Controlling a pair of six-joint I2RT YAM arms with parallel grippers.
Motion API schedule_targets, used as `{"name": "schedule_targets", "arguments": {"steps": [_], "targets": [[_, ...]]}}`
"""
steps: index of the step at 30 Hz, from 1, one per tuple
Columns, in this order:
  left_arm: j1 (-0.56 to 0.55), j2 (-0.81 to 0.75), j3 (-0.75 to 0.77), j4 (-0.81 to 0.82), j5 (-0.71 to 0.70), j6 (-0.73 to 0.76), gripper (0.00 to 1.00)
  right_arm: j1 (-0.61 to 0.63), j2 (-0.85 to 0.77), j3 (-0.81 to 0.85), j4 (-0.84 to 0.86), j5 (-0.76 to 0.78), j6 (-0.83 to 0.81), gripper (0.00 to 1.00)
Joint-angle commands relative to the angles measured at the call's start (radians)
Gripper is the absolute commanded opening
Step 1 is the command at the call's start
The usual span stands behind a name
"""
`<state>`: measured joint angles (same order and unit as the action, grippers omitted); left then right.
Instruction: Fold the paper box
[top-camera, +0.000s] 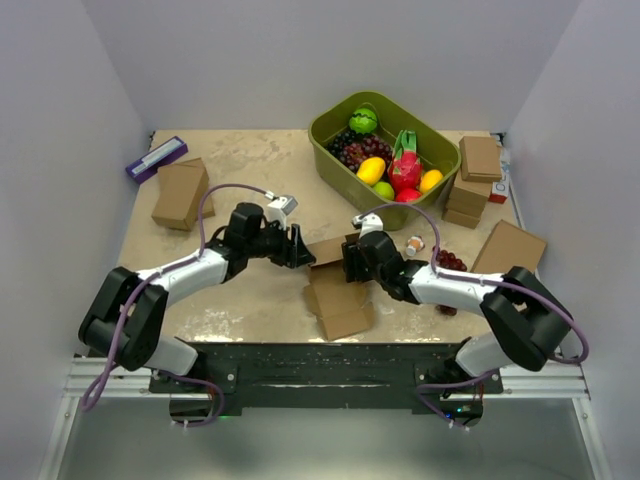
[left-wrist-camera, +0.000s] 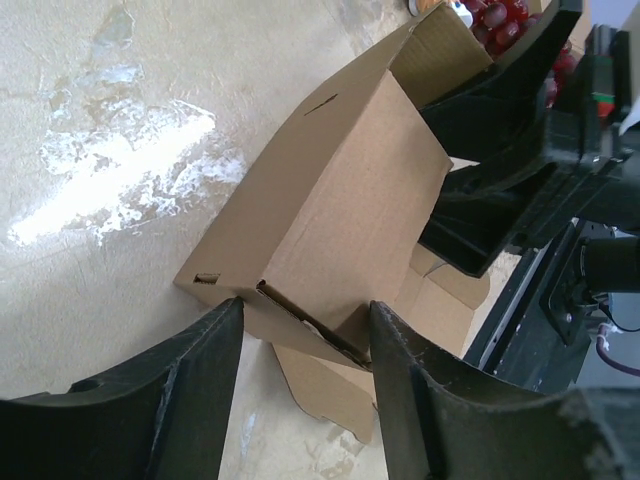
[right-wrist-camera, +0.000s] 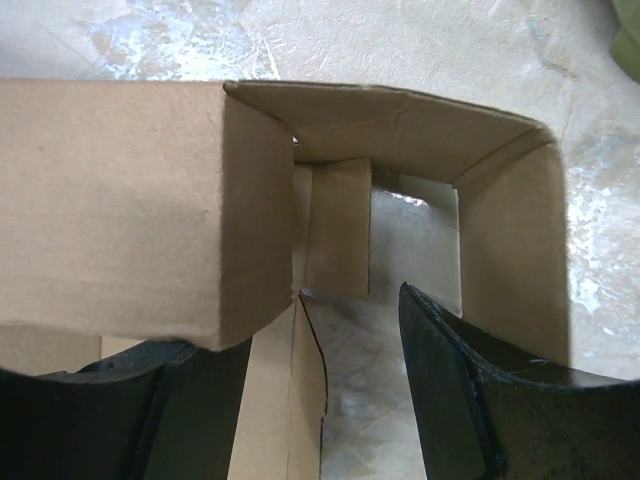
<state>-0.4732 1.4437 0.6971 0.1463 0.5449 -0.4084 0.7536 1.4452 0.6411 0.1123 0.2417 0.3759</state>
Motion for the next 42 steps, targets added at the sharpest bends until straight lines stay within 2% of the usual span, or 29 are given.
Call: {"name": "schedule_targets", "arguments": {"steps": [1, 10, 18, 23, 42], "targets": [[0.007, 0.023, 0.027, 0.009, 0.009, 0.026, 0.56, -0.007, 0.049, 0.005, 0.144, -0.002, -0.028, 0.63], [0.008, 0.027, 0.035, -0.005, 0.004, 0.039, 0.54, -0.01, 0.119, -0.015, 0.285, 0.024, -0.029, 0.62], [0.013, 0.035, 0.039, -0.008, 0.01, 0.039, 0.54, -0.008, 0.066, -0.083, 0.417, -0.015, -0.08, 0.6], [0.016, 0.035, 0.041, -0.011, 0.009, 0.04, 0.54, 0.01, 0.055, -0.098, 0.447, -0.067, -0.094, 0.55], [0.016, 0.034, 0.048, -0.024, 0.003, 0.049, 0.54, 0.113, 0.139, -0.066, 0.428, -0.07, -0.074, 0.54]]}}
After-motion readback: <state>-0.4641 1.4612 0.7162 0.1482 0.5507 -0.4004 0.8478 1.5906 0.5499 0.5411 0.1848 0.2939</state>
